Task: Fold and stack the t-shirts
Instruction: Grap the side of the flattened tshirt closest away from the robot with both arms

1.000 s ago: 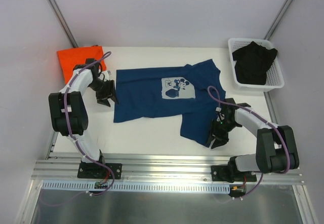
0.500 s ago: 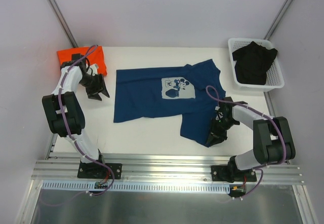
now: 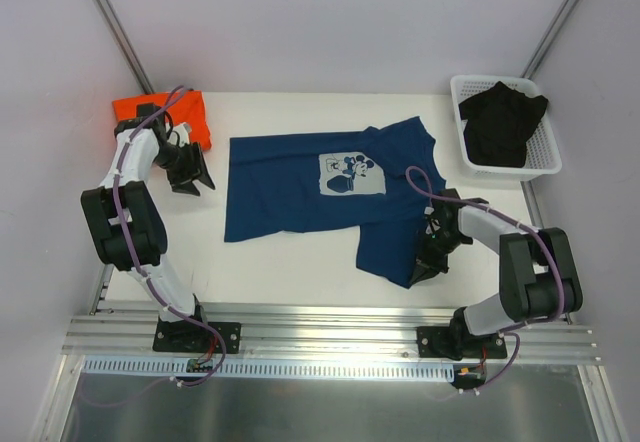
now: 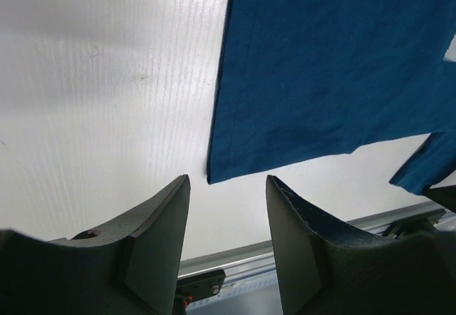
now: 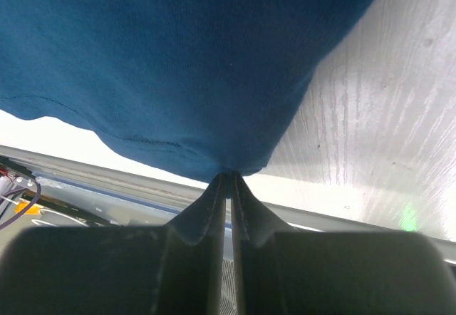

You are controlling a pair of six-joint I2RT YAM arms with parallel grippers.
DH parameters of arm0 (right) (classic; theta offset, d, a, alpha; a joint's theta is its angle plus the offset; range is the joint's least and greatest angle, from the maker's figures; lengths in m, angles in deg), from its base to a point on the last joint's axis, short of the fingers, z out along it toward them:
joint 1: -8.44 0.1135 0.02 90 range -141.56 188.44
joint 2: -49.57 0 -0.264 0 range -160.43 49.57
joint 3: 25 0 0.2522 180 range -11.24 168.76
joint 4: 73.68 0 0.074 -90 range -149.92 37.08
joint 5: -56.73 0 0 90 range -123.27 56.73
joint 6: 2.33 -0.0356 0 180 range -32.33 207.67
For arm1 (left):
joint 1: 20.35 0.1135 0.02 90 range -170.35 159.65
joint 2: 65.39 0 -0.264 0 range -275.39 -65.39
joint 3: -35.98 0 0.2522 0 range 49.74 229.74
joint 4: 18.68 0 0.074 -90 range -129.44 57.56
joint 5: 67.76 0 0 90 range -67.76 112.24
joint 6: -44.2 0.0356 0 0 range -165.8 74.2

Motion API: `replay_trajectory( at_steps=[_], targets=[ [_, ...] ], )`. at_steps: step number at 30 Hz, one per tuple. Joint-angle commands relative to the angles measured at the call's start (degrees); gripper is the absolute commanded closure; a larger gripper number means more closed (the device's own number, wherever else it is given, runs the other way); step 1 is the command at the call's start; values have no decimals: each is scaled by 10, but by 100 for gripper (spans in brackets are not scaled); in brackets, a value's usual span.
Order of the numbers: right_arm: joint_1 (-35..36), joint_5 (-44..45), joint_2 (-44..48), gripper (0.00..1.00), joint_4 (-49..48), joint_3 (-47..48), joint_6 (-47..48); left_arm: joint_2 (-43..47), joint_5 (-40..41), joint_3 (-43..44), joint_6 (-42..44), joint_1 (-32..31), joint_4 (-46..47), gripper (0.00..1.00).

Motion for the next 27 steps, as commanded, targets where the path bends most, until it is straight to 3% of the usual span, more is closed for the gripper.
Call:
replay_trajectory(
  at_steps=[1, 6, 14, 27],
  targets=[
    [4, -4, 28, 92, 18, -6, 1, 20, -17, -4, 0, 5, -22, 53],
    [4, -10, 43, 97, 25, -2, 1, 35, -20, -67, 1, 5, -27, 60],
    [4, -7, 59, 98, 30, -6, 4, 31, -58, -146, 2, 4, -30, 58],
    [4, 4, 71, 98, 28, 4, 10, -11, -108, -187, -21, 11, -26, 61]
  ],
)
